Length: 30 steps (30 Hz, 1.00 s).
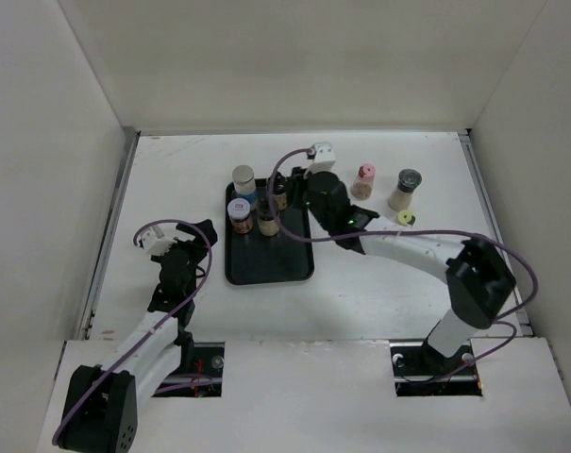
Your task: Organize the condiment bottles
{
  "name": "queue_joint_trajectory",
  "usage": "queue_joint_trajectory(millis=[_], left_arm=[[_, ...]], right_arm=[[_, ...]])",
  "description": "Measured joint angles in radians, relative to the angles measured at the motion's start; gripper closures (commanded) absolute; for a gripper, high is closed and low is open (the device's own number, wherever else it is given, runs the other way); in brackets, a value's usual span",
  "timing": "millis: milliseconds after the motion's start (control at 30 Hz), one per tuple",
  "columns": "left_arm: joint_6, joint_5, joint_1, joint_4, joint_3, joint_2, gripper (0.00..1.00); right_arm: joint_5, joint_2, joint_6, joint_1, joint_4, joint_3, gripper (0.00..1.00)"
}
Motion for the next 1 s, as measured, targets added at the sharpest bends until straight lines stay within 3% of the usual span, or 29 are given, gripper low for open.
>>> queue_joint_trajectory(millis=[67,133,233,267,400,533,667,767,900,1000], left_arm=[[0.000,-0.001,0.000,0.002,0.000,-0.002,0.00],[0.000,0.000,0.000,0.002,0.000,0.002,0.00],[0.000,0.000,-0.004,0.001,0.000,0.005,0.00],[0.000,-0.001,-0.006,0.001,0.000,0.005,0.00],[0.000,0.000,-0.006,0.001,0.000,0.008,0.00],[0.000,-0.004,-0.010,0.001,0.000,0.007,0.00],[0.000,-0.003,-0.013,0.002,0.000,0.022,0.00],[0.000,-0.004,-0.014,0.001,0.000,0.029,0.00],[0.000,-0.003,-0.014,0.005,0.000,0.041,0.00],[0.000,-0.004,-0.014,0.007,0.000,0.043,0.00]], right_arm=[[0.000,-0.067,0.008,-0.073,0.023,-0.045,0.76],[0.015,-0.094,0.016,-0.161,0.035,-0.072,0.70],[0.068,-0.077,0.024,-0.295,0.029,-0.096,0.34],[0.089,-0.061,0.019,-0.330,0.024,-0.098,0.27],[0.133,0.019,-0.006,-0.411,0.003,-0.090,0.16],[0.139,0.116,-0.022,-0.444,-0.032,-0.044,0.16],[0.131,0.174,-0.031,-0.462,-0.050,-0.003,0.23],[0.125,0.199,-0.040,-0.469,-0.048,0.018,0.33],[0.117,0.212,-0.056,-0.473,-0.042,0.031,0.56],[0.115,0.210,-0.059,-0.472,-0.034,0.029,0.60]])
